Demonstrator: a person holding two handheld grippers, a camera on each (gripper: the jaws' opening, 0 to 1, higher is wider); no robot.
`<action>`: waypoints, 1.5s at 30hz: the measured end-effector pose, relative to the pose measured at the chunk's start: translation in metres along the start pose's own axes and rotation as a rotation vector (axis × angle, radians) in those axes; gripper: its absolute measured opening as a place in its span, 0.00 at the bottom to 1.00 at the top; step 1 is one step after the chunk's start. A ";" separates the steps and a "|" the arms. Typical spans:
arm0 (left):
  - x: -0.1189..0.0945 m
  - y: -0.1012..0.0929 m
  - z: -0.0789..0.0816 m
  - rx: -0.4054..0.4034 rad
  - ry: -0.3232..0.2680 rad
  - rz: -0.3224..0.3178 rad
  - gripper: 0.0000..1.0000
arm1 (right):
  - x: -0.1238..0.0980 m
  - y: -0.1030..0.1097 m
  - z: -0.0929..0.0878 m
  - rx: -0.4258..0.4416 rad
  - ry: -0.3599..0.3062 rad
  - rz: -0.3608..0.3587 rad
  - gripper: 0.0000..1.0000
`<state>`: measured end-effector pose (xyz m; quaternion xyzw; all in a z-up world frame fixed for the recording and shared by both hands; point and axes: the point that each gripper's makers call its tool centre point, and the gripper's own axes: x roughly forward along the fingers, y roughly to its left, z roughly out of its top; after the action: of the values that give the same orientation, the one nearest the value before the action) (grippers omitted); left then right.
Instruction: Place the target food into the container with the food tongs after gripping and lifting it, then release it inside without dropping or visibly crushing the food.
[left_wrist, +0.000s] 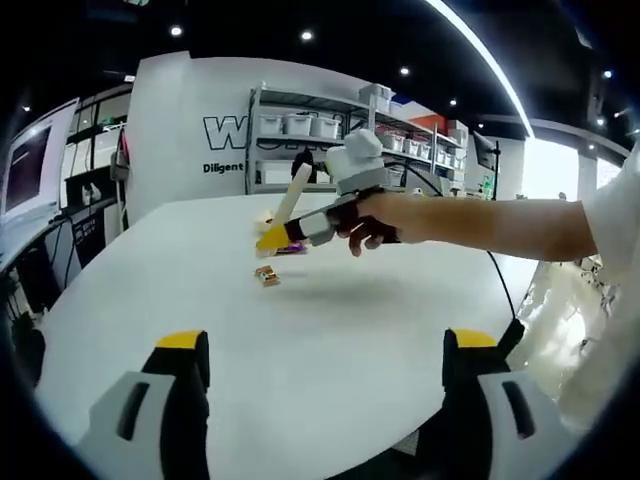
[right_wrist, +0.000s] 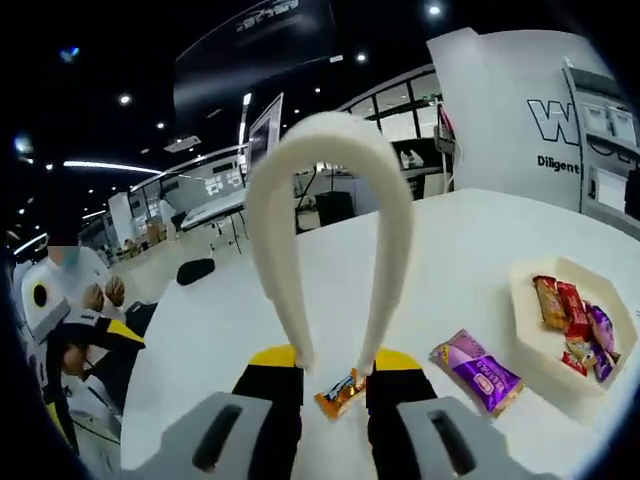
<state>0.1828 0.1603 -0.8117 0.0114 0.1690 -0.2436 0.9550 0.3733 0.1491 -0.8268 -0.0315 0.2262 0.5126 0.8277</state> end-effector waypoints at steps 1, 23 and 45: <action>-0.001 0.000 0.001 0.000 -0.005 0.002 0.96 | 0.002 0.003 -0.001 -0.001 0.002 0.005 0.16; -0.007 0.002 -0.002 -0.004 -0.005 0.014 0.95 | 0.004 0.019 -0.021 -0.020 0.042 0.032 0.16; 0.000 -0.011 0.003 0.005 -0.008 -0.017 0.95 | -0.035 -0.020 -0.015 -0.122 0.018 -0.046 0.17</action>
<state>0.1785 0.1502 -0.8083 0.0112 0.1648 -0.2523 0.9534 0.3725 0.1058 -0.8297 -0.0918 0.2010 0.5061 0.8337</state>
